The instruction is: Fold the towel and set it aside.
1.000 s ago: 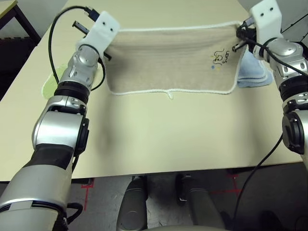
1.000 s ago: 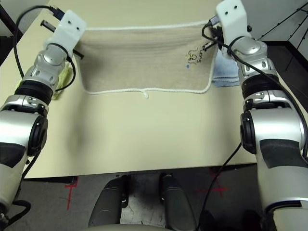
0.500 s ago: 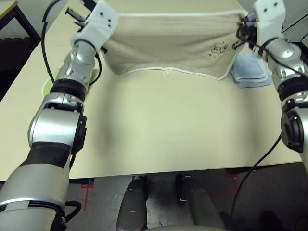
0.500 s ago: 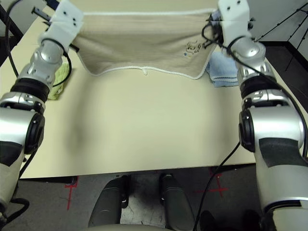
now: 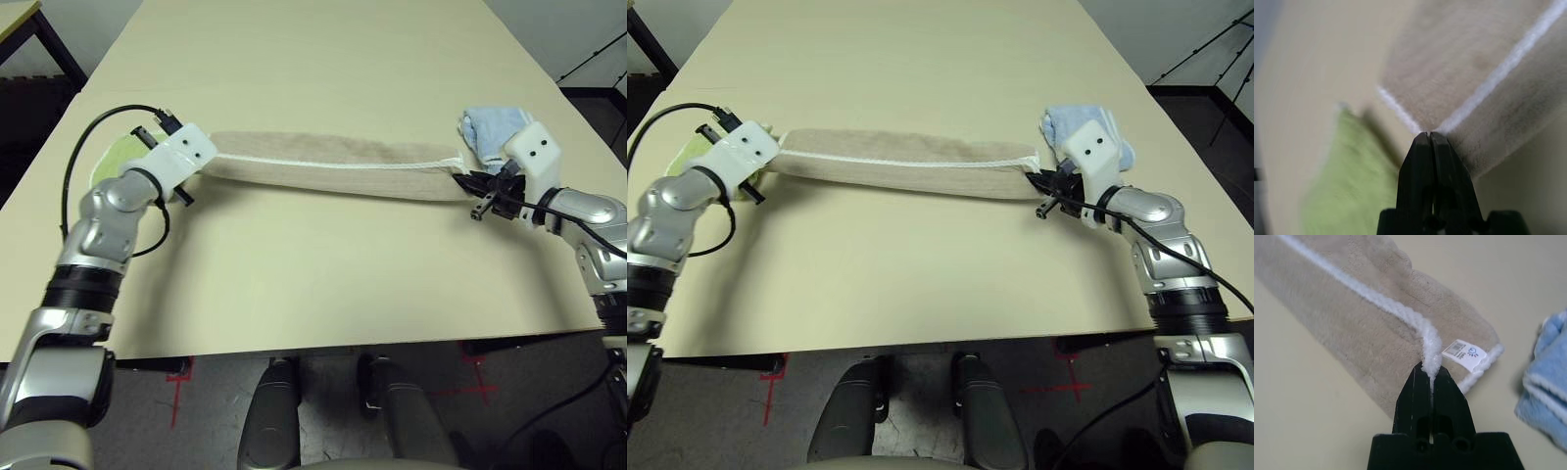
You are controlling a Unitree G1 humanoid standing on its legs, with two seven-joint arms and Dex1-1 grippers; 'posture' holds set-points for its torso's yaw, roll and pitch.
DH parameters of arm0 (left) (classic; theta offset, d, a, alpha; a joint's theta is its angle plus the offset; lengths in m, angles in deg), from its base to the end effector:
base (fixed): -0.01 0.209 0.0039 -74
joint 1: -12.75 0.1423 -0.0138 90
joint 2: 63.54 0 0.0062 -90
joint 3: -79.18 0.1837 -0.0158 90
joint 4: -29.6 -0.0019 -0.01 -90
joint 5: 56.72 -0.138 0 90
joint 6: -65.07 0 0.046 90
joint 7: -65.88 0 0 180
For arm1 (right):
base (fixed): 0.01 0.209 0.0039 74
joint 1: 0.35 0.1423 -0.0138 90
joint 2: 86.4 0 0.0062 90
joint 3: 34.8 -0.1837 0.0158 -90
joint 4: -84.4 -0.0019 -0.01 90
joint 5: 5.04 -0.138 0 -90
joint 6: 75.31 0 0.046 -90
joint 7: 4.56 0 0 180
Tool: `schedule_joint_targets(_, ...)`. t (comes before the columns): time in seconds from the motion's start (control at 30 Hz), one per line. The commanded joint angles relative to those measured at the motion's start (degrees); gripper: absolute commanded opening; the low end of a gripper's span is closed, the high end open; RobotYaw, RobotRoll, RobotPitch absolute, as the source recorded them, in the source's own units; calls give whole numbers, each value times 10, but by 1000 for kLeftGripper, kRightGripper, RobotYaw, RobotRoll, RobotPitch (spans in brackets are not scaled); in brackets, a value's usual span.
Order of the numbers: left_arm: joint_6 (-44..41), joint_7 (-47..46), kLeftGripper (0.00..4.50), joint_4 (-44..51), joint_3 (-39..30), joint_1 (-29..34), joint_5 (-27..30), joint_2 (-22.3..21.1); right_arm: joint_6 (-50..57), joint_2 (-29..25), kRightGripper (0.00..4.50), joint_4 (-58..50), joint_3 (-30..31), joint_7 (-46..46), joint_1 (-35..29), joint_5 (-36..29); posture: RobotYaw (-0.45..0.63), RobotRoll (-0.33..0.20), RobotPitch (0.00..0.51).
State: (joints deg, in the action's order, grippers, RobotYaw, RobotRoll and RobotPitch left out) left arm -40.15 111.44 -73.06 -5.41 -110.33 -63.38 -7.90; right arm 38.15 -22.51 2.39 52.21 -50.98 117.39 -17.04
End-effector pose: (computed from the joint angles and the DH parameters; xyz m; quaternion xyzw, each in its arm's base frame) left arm 0.2824 0.2858 0.2054 0.4383 0.1355 -0.2286 0.8586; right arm 0.2746 -0.2782 0.1785 -0.2045 0.0952 0.2932 0.9290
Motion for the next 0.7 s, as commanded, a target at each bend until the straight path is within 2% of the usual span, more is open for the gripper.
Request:
schedule_joint_targets(0.03,-40,72,31,33,-11,8,37,-25,13,-22,0,-10,-8,-30,-22,-11,156,0,221)
schedule_joint_targets(0.27,-53,159,31,65,-14,35,73,-64,64,-67,0,-54,-20,-96,-65,-55,166,0,217)
schedule_joint_targets(0.7,-116,304,31,166,-52,108,187,-146,144,-156,0,-99,-39,-190,-106,-119,172,0,215)
